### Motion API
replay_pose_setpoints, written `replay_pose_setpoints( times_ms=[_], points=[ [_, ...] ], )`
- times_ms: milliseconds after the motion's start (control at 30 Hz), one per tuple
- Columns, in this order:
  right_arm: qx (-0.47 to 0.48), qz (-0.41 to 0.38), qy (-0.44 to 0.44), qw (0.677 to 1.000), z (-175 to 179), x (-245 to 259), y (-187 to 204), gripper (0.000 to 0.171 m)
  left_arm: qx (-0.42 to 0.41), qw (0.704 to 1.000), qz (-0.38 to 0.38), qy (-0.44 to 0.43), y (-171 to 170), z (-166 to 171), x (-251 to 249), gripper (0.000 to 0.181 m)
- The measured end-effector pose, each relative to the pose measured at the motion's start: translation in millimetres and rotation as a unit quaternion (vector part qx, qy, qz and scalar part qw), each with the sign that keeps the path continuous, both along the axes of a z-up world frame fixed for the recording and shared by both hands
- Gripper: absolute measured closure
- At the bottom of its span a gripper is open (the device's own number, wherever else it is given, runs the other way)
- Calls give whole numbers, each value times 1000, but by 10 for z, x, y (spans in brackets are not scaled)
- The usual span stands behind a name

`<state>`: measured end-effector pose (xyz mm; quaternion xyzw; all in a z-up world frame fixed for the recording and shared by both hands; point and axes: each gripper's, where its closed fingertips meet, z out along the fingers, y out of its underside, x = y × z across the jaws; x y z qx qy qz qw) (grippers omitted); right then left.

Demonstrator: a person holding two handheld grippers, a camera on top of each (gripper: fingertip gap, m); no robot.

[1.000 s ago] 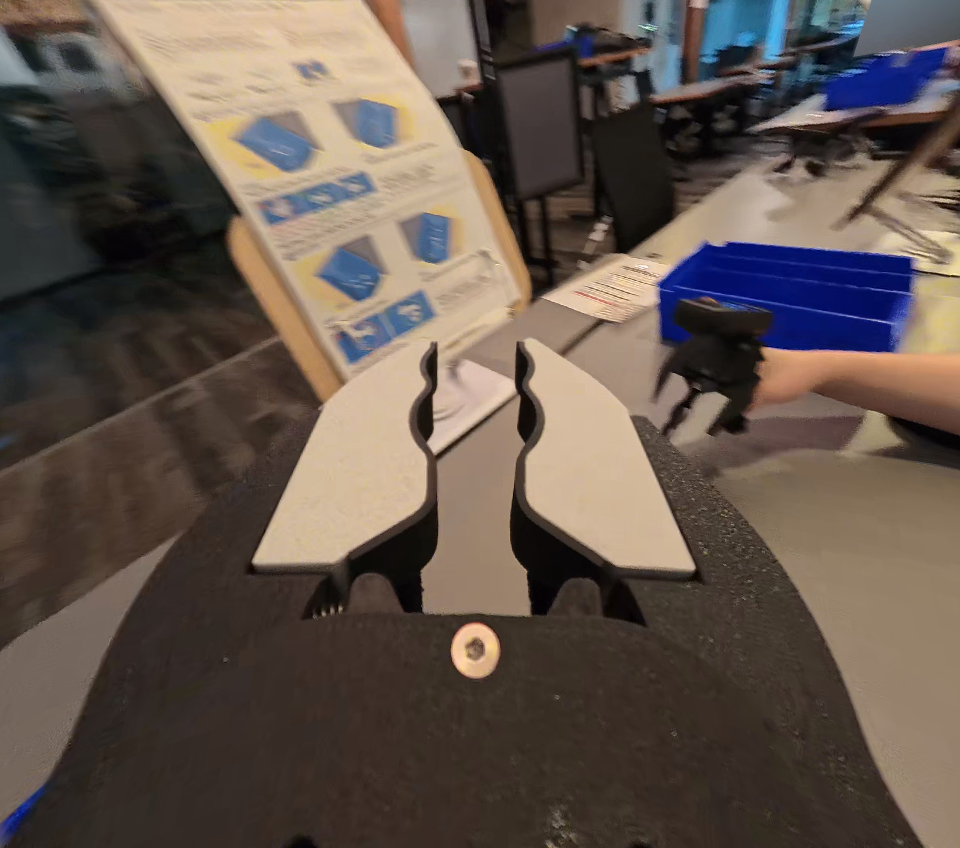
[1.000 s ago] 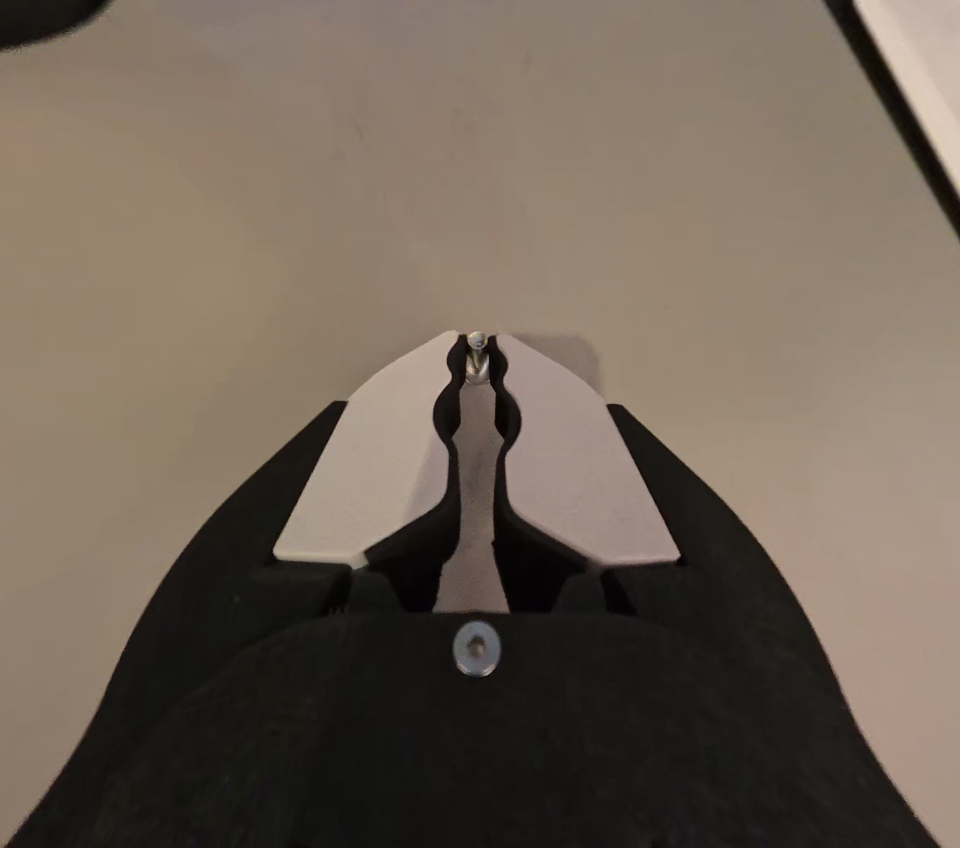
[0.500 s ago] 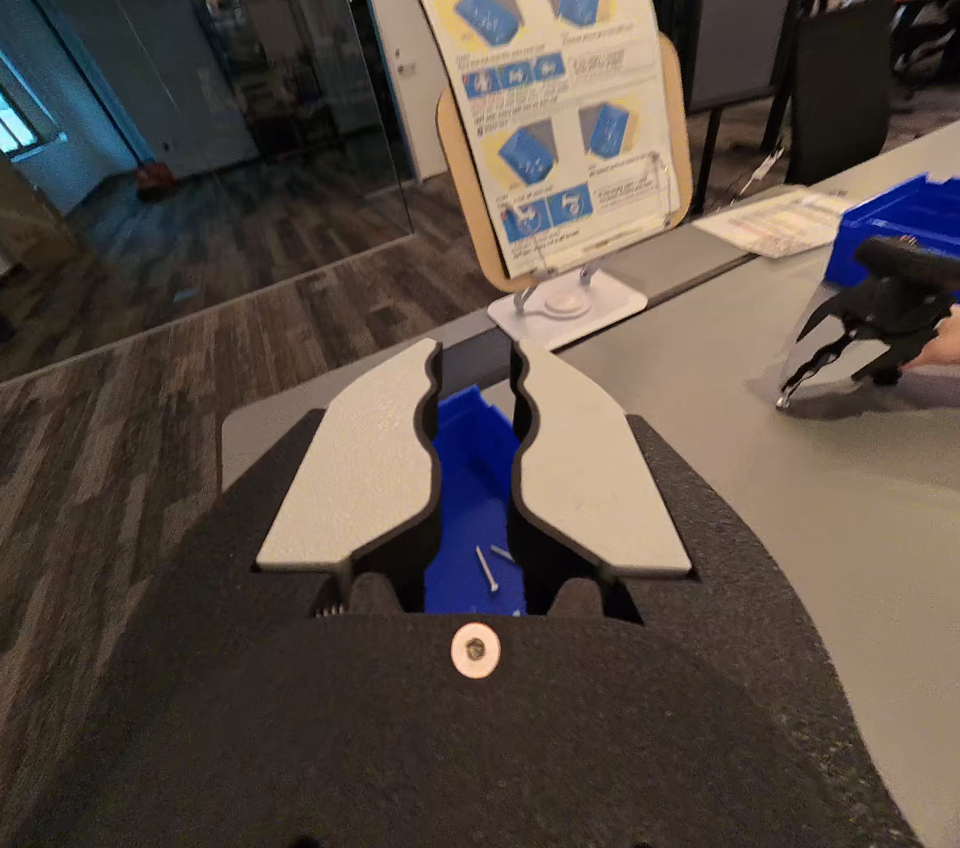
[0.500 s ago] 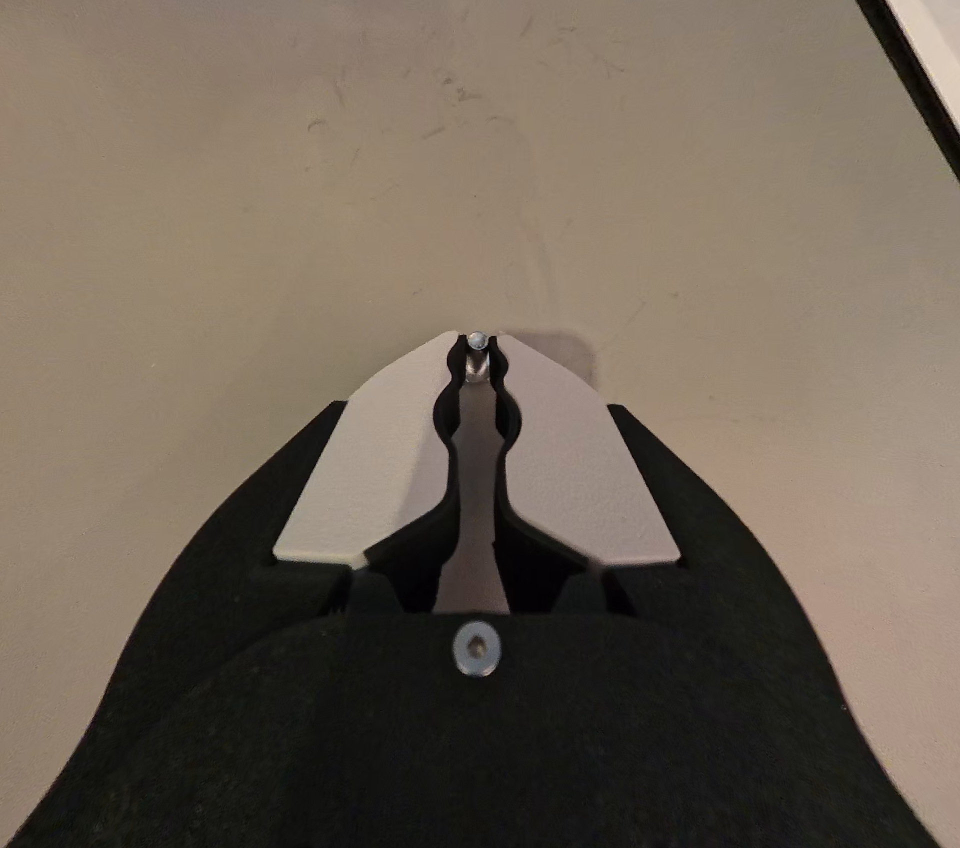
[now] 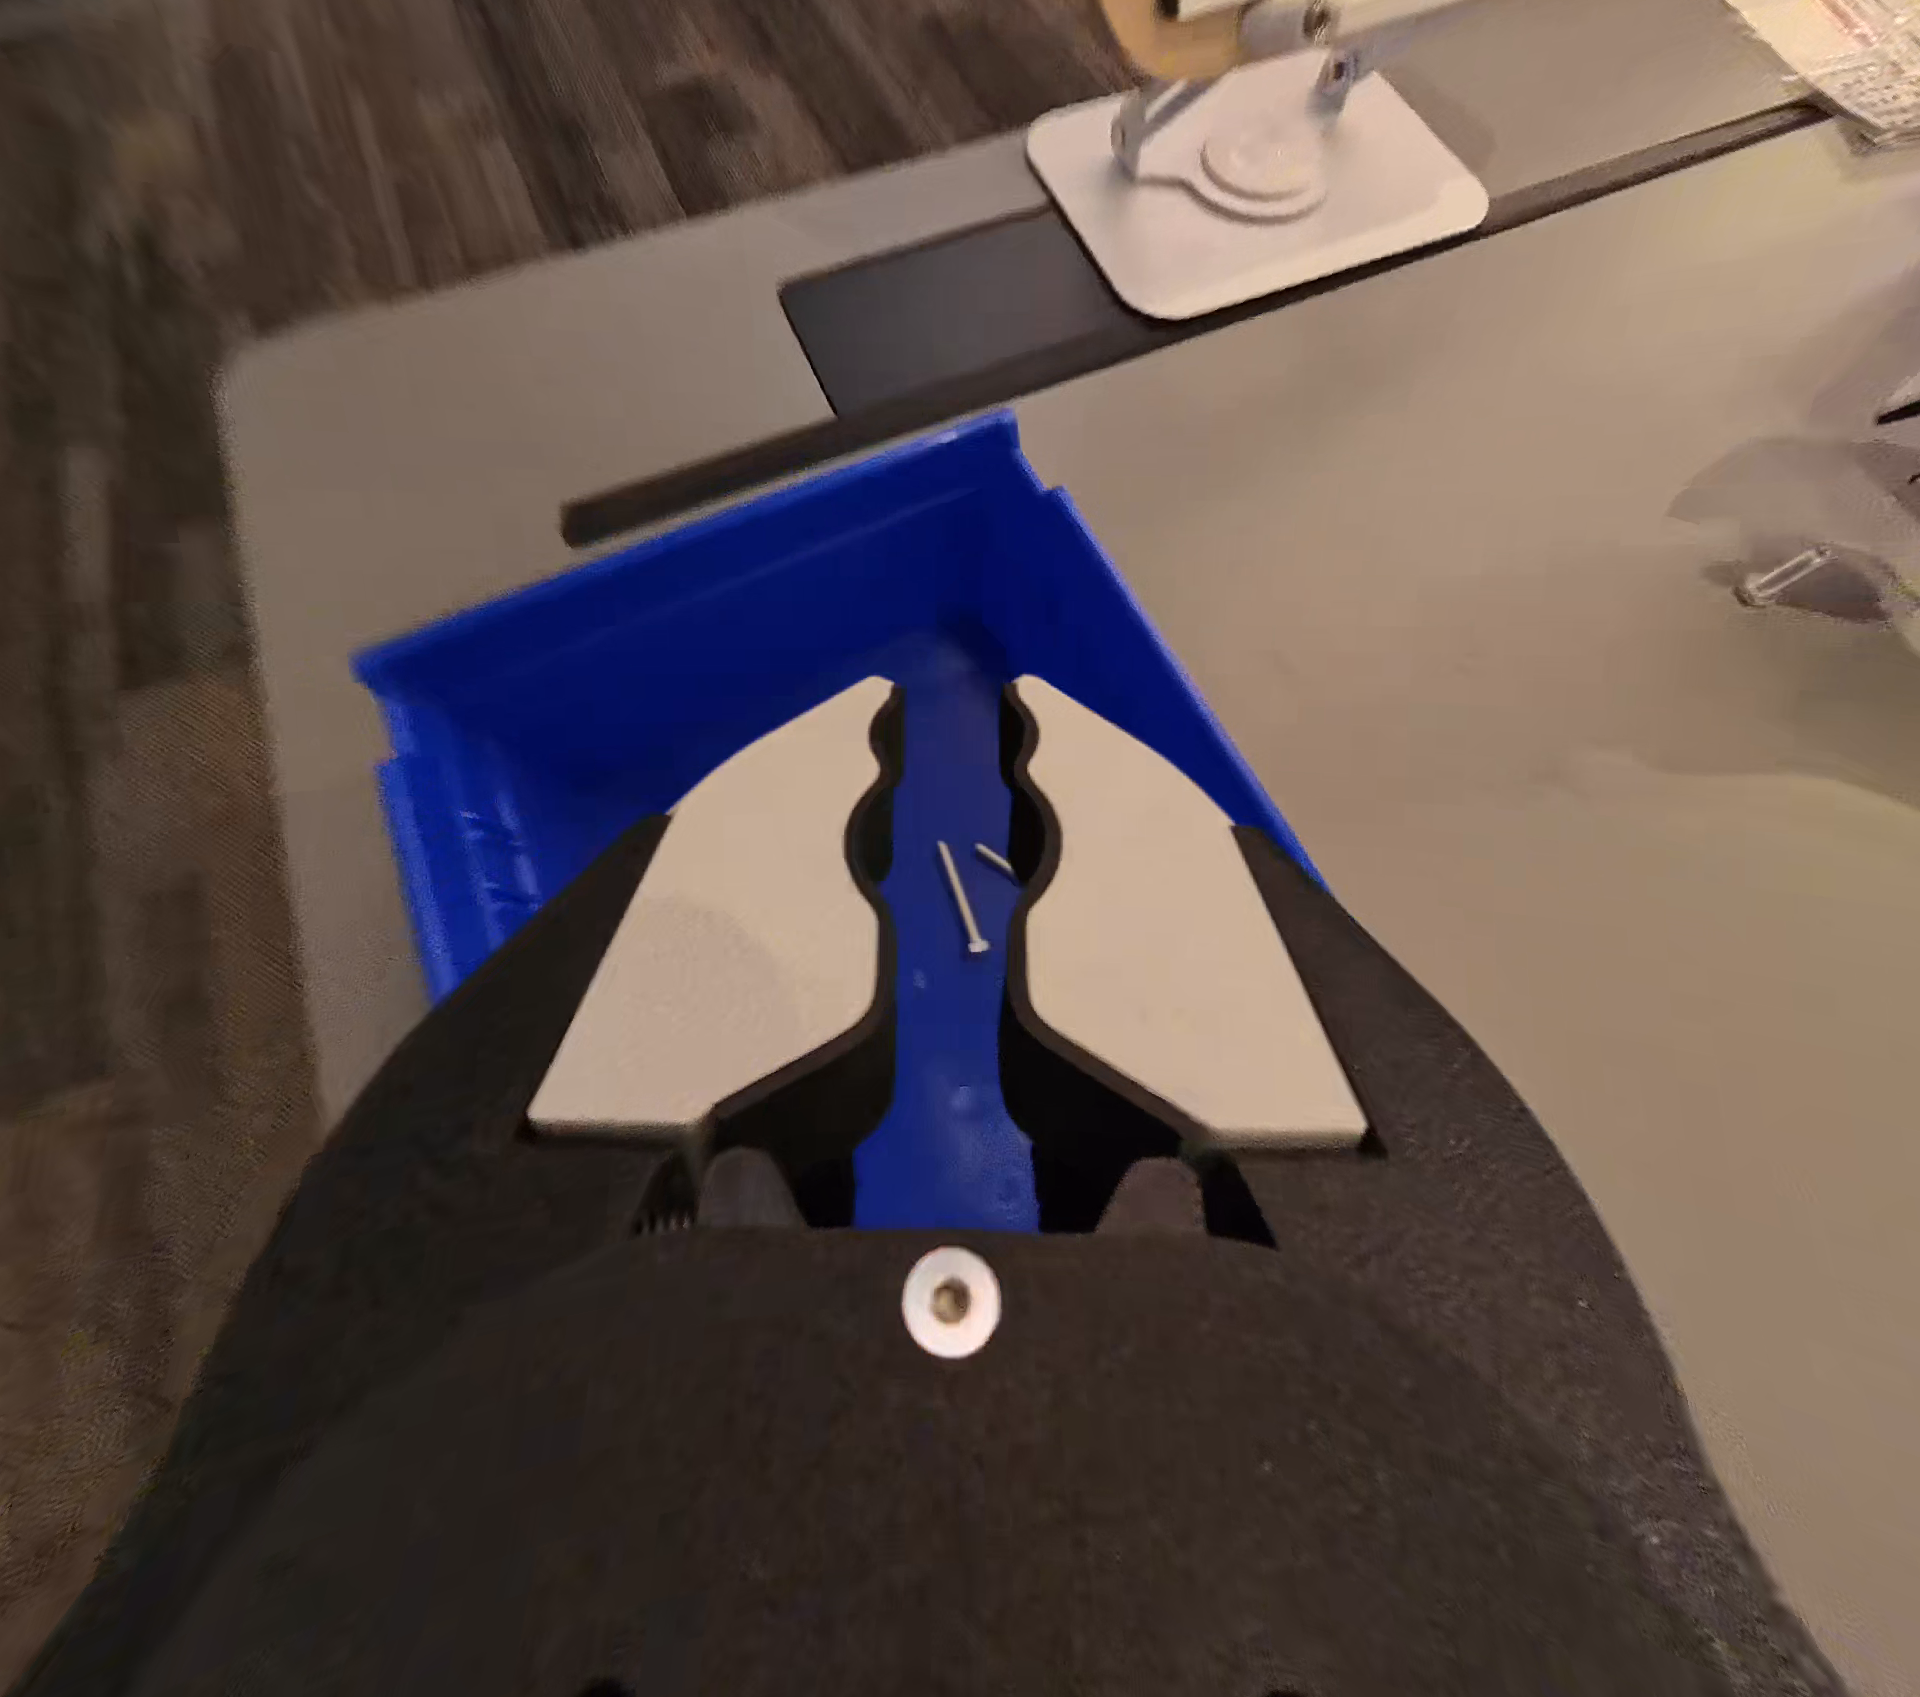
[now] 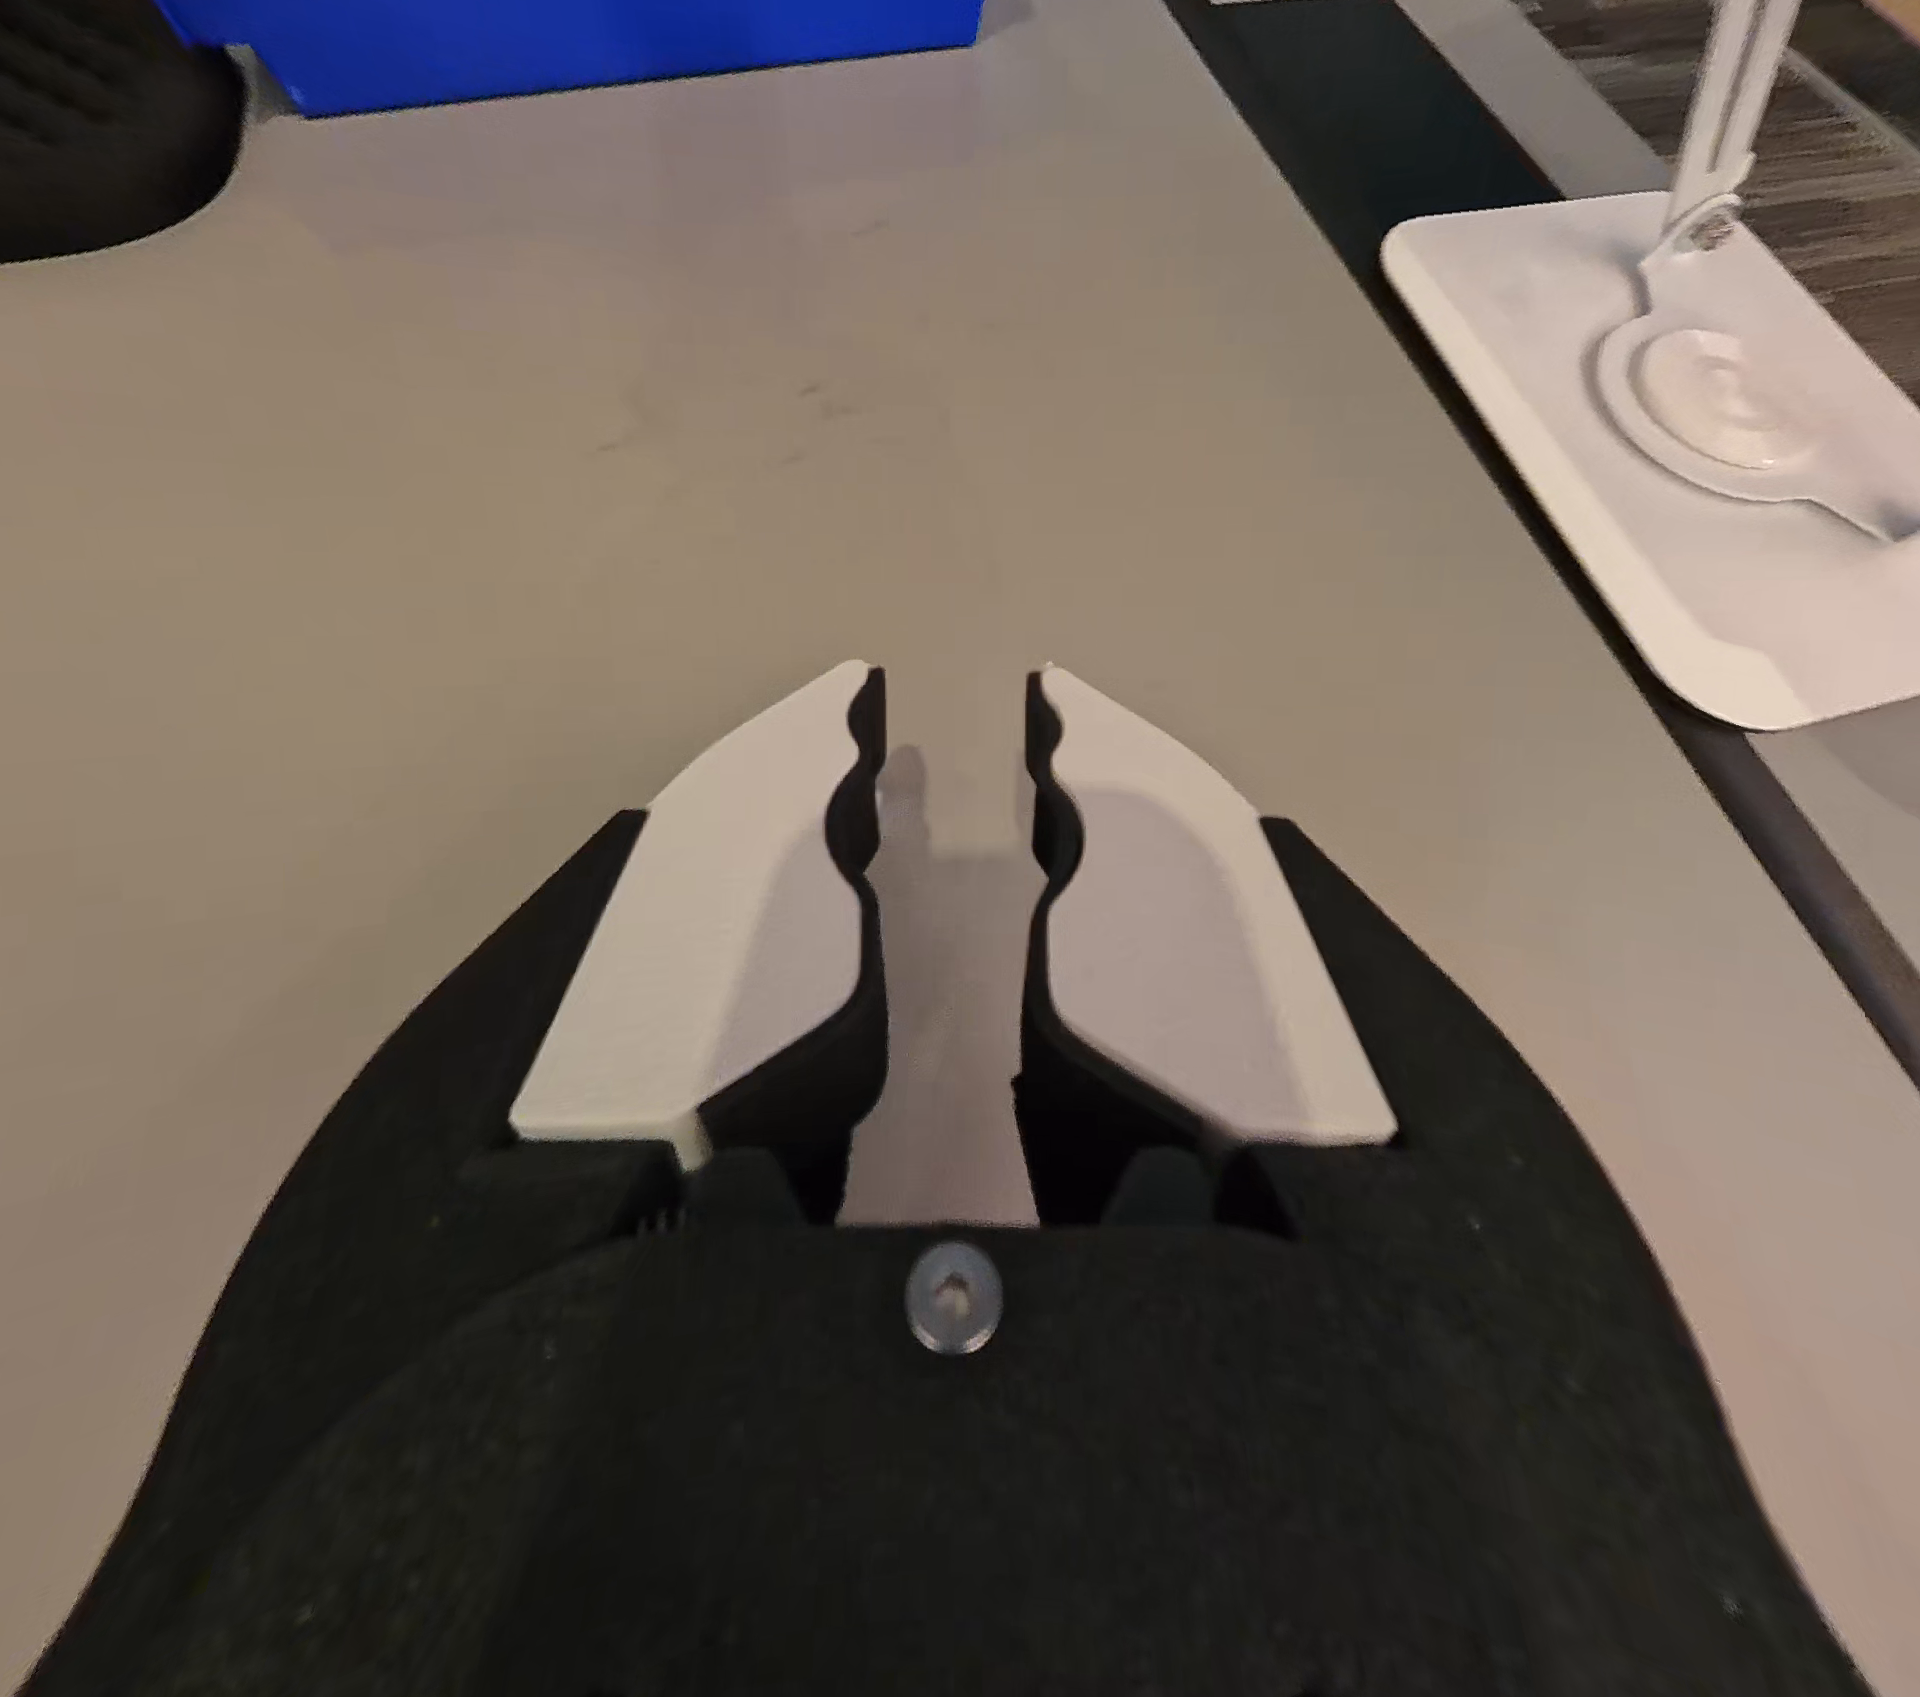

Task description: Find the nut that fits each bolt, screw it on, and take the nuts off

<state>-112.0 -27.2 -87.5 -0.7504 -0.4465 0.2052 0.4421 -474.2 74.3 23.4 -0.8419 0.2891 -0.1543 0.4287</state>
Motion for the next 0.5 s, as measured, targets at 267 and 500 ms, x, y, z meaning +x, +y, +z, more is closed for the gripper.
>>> replay_pose_setpoints(
  times_ms=[267,500],
  points=[
    [32,-23,12,999,308,135,45,146,-167,974,-79,130,-28,-951,277,176],
    [12,-18,2,1000,195,175,24,146,-227,934,-163,224,-148,-1517,322,165]
  ],
)
